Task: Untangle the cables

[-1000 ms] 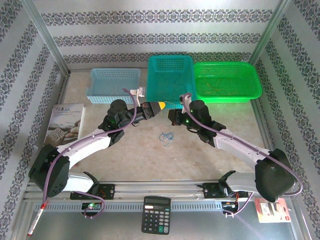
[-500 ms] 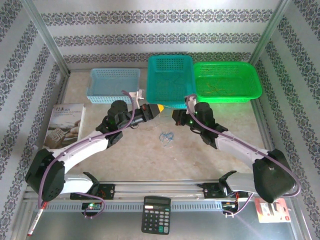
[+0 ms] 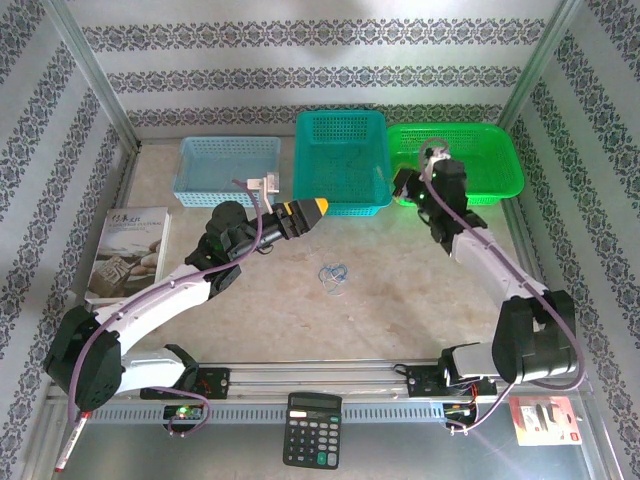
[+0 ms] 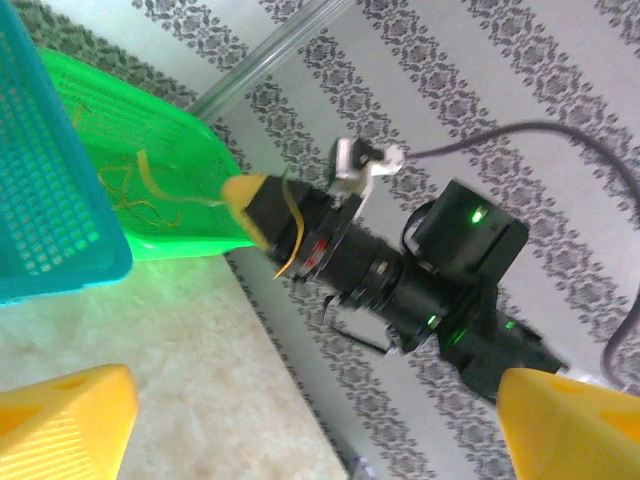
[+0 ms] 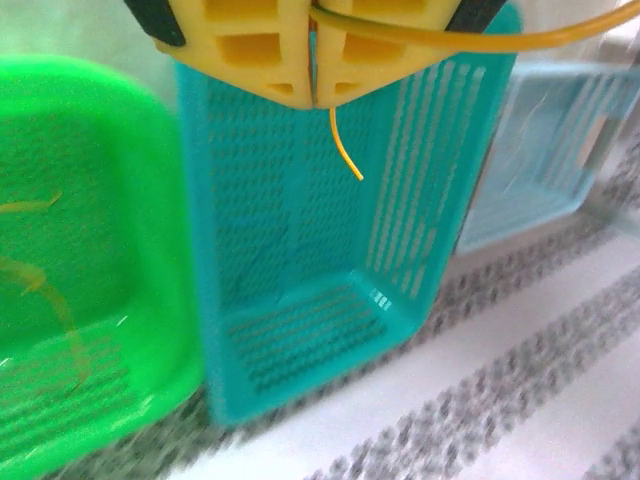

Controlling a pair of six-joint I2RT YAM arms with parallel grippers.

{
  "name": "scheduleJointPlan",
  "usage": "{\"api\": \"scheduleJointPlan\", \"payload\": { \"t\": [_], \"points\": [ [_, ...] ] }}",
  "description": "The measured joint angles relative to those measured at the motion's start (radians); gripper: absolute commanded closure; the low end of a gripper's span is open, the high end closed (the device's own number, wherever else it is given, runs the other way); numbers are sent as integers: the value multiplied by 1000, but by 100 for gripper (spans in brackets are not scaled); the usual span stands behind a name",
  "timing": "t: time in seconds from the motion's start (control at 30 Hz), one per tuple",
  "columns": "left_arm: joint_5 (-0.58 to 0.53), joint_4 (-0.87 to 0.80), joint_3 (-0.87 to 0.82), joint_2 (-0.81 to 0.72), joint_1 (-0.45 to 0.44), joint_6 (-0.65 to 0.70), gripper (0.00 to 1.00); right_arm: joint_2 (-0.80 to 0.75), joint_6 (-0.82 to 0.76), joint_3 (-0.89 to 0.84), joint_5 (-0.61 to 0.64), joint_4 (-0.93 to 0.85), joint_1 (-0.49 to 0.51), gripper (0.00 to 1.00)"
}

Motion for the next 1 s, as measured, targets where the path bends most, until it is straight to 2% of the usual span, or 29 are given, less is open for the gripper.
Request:
{"api": "scheduleJointPlan", "payload": {
  "t": [0.23, 0.3, 0.4, 0.47, 0.6, 0.87, 1.0],
  "points": [
    [-37, -76, -45, 0, 0, 50, 0, 173, 2, 169, 101, -8, -110, 100],
    [-48, -98, -52, -1, 0, 62, 0, 231, 13, 219, 116, -17, -132, 95],
    [-55, -119, -58, -1, 0, 75, 0, 326, 28, 308, 129, -54, -159, 59],
    [-59, -129, -58, -2, 0, 80, 0, 385, 33, 368, 127, -84, -174, 50],
    [-72, -153, -58, -13, 0, 92, 0, 448, 43, 436, 107, -134, -188, 48],
    [-81, -166, -71, -26, 0, 103, 0, 442, 44, 434, 52, -155, -189, 49],
    [-103, -187, -83, -26, 0, 103, 0, 392, 48, 396, 15, -147, -183, 49]
  ]
}}
